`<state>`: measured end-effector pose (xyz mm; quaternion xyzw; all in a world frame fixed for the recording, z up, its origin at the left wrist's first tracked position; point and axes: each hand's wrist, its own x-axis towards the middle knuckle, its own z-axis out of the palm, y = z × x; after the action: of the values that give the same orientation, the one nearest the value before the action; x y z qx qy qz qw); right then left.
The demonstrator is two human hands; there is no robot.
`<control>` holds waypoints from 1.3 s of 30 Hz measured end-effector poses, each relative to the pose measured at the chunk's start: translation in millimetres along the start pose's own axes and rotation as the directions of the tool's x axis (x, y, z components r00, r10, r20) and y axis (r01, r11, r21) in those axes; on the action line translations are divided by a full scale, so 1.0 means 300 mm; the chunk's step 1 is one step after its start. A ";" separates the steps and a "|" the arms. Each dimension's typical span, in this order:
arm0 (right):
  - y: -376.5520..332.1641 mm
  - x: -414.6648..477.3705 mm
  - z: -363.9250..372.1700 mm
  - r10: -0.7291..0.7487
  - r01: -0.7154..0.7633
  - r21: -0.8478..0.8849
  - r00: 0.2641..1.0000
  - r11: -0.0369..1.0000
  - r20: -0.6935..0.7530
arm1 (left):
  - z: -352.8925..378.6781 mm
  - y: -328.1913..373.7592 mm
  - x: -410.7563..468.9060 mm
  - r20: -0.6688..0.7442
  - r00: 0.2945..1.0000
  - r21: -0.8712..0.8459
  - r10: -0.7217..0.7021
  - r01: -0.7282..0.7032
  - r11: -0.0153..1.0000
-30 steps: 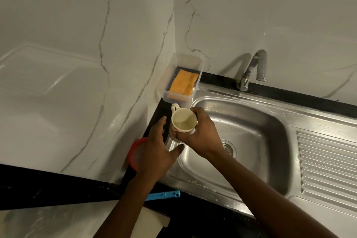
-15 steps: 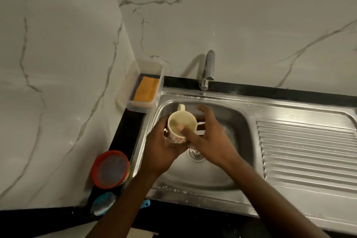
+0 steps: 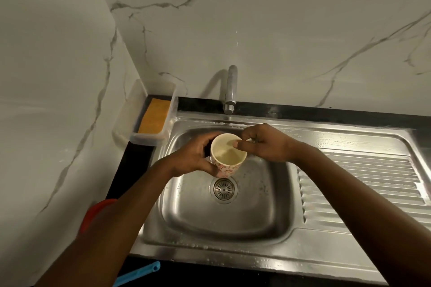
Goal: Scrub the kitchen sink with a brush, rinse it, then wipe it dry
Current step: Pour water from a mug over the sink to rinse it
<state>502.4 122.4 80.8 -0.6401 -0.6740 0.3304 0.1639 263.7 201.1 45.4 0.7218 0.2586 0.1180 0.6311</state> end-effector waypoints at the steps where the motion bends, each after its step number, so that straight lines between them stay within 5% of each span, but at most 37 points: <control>1: 0.010 0.008 0.002 0.037 -0.037 0.040 0.999 0.999 0.020 | -0.012 -0.008 0.021 0.028 0.999 -0.010 -0.019 0.019 1.000; 6: 0.056 0.029 0.043 0.242 -0.211 0.303 0.968 0.929 -0.069 | -0.093 -0.081 0.158 0.077 0.992 -0.019 -0.100 0.102 0.995; 11: 0.082 0.047 0.070 0.348 -0.265 0.341 0.913 0.902 -0.211 | -0.121 -0.099 0.333 -0.345 0.934 0.138 -0.096 0.152 0.979; 15: 0.083 0.071 0.080 0.405 -0.301 0.355 0.874 0.885 -0.268 | -0.103 -0.096 0.446 -0.487 0.872 0.174 -0.055 0.159 0.972; 27: 0.108 0.097 0.116 0.450 -0.319 0.391 0.838 0.863 -0.310 | -0.087 -0.095 0.527 -0.572 0.820 0.319 0.021 0.199 0.927; 39: 0.075 0.103 0.132 0.442 -0.297 0.394 0.824 0.870 -0.355 | -0.139 -0.202 0.497 -0.640 0.701 -0.046 -0.315 0.374 0.926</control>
<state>489.8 142.2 31.0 -0.7814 -0.4184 0.3103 0.3437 354.5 318.8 -29.5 0.6041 0.5919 0.2237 0.4844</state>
